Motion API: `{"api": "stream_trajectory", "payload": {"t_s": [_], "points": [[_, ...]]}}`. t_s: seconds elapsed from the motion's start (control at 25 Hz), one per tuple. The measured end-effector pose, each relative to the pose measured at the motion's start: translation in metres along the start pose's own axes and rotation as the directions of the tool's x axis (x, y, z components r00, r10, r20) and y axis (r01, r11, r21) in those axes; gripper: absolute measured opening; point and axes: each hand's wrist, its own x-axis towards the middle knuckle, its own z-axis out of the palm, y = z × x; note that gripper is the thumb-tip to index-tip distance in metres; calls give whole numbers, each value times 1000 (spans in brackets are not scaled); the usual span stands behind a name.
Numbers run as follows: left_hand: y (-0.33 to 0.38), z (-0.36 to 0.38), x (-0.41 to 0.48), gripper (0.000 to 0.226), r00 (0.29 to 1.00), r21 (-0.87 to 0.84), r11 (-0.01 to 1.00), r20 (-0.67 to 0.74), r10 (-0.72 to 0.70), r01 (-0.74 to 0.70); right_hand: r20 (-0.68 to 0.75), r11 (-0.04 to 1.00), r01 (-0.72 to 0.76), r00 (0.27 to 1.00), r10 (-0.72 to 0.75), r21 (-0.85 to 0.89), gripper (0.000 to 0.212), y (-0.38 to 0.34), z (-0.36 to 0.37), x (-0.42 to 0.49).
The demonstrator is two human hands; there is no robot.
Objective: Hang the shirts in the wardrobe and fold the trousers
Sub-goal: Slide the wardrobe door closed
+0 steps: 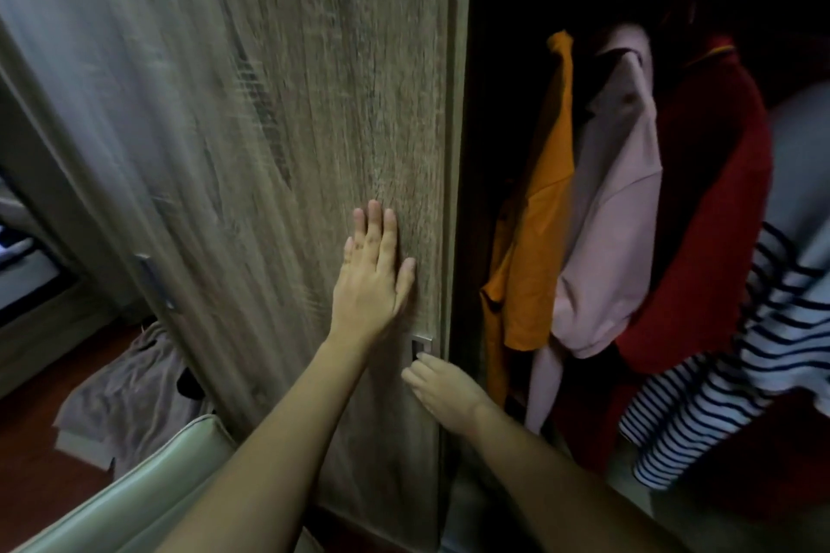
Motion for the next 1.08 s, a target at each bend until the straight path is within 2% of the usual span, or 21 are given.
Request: {"api": "stream_trajectory", "payload": {"t_s": [0.12,0.28,0.44,0.68,1.08], "points": [[8,4,-2,63,999,37,999,-33,6,-4,5,1000,7,1000,-7,13,50,-3,-1,-3],[27,11,-7,61,987,212,972,-101,124,-101,-32,992,-21,999,25,120,44,0,5,-35],[73,29,-10,65,959,369,917,-173,225,-149,-59,993,-31,998,38,116,42,0,22,-89],[169,52,-13,67,918,272,929,-237,317,-250,34,986,-92,996,88,138,43,3,49,-188],[324,85,-26,69,899,84,925,-219,379,-370,278,959,-244,940,197,145,43,-1,90,-333]]}}
